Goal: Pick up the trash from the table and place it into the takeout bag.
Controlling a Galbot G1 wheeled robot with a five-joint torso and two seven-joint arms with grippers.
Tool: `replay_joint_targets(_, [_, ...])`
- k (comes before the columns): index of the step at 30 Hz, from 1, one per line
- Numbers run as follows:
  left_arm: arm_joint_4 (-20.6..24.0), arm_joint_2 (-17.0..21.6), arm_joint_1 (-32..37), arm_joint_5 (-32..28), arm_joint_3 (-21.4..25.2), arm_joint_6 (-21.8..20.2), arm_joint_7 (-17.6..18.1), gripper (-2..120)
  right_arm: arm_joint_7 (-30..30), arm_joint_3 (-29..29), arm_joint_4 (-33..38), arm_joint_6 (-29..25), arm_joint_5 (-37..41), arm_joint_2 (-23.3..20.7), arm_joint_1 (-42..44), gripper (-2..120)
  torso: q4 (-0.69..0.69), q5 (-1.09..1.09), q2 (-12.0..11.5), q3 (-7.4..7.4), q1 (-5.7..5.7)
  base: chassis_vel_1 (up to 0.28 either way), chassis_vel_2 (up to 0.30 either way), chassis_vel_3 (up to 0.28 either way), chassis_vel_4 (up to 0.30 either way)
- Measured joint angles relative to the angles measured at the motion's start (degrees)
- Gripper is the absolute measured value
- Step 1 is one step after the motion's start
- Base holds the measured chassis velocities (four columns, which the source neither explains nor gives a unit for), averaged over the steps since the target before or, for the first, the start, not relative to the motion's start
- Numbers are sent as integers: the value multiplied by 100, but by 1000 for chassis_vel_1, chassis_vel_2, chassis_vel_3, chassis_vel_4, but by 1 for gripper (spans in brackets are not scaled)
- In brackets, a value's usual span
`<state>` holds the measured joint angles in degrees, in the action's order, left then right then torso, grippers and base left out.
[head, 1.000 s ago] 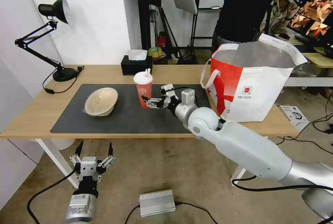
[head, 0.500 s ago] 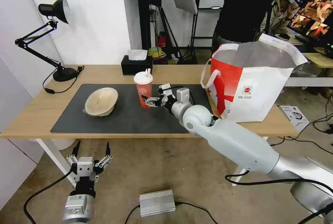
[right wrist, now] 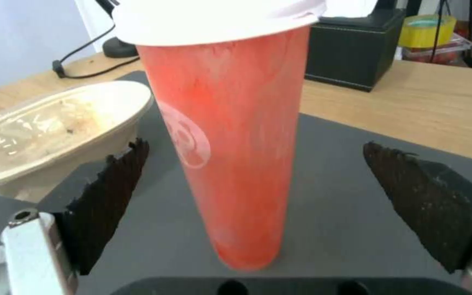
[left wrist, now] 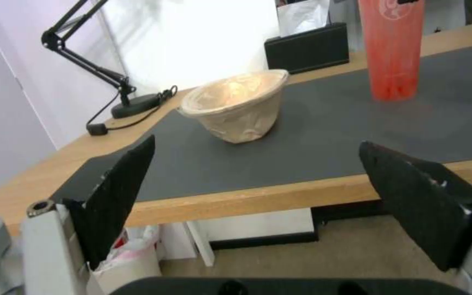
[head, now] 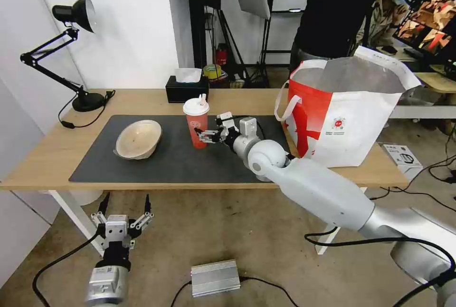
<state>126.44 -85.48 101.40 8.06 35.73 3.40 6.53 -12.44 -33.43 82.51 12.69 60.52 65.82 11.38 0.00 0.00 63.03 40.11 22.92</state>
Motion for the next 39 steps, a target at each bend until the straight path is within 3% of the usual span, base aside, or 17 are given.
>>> replay_joint_targets(39, [-91,14,-50,-15,-18,28,1,100,196,-199,-1100,-173,-39,708,-264,100,0,0,0,0,0,0,0,0,0])
